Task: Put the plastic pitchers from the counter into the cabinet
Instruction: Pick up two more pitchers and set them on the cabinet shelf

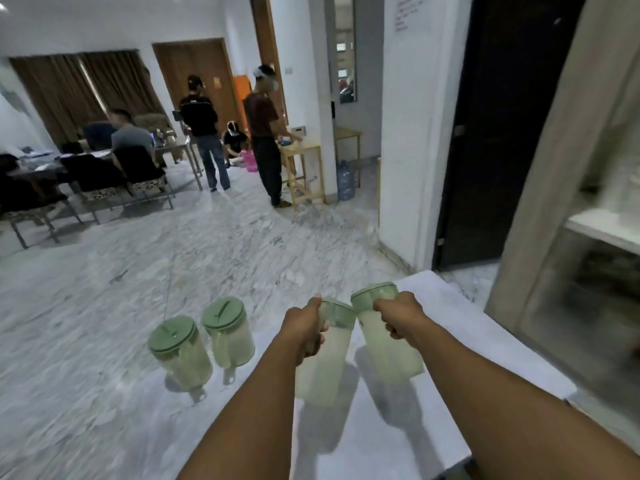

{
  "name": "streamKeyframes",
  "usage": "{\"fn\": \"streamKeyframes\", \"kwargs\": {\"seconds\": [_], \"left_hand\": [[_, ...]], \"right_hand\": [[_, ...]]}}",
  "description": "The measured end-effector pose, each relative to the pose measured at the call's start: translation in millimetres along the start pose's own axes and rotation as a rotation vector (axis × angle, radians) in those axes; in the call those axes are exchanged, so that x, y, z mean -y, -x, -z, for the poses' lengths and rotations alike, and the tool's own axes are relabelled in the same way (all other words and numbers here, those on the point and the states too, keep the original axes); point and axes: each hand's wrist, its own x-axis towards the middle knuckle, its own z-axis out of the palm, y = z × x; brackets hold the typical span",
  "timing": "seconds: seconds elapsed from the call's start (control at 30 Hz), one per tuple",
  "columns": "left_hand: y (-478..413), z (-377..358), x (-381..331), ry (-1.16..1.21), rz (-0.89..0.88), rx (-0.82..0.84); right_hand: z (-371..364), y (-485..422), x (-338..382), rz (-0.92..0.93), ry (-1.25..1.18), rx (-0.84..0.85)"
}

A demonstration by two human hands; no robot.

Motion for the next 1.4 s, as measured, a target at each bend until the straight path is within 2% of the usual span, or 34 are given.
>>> {"fn": "streamKeyframes", "kwargs": {"seconds": [0.27,0.53,0.67,0.77,0.9,1.03,1.17,1.4], "left_hand": [[177,-94,-14,-0.138,-0.181,0.391],[378,-285,-39,-0.341,-0.335,0.965],[475,-383,-25,-0.375,-0.316,1.218],[537,-450,-12,-0.324,-0.346,1.373],[583,-545,-3,-0.274,-0.463,1.351],[584,-649,-10,-0.247,-0.615,1.211],[557,-743,-20,-0.239,-0.591,1.088],[513,-839,-31,-0.310,-0.515,1.040]], "right_hand": [[189,188,-28,0.084,-0.011,-0.271],[434,403,-82,0.002,0.002,-0.654],[522,509,-115,-0.099,-0.016,-0.799],[584,565,-137,-0.102,-0.034,-1.010],[662,574,-162,-0.011,-0.132,-1.236],[736,517,-190,0.103,-0.275,-1.318],[803,431,-226,0.137,-0.377,-1.308],[878,336,-258,0.143,-0.518,-1.108]]}}
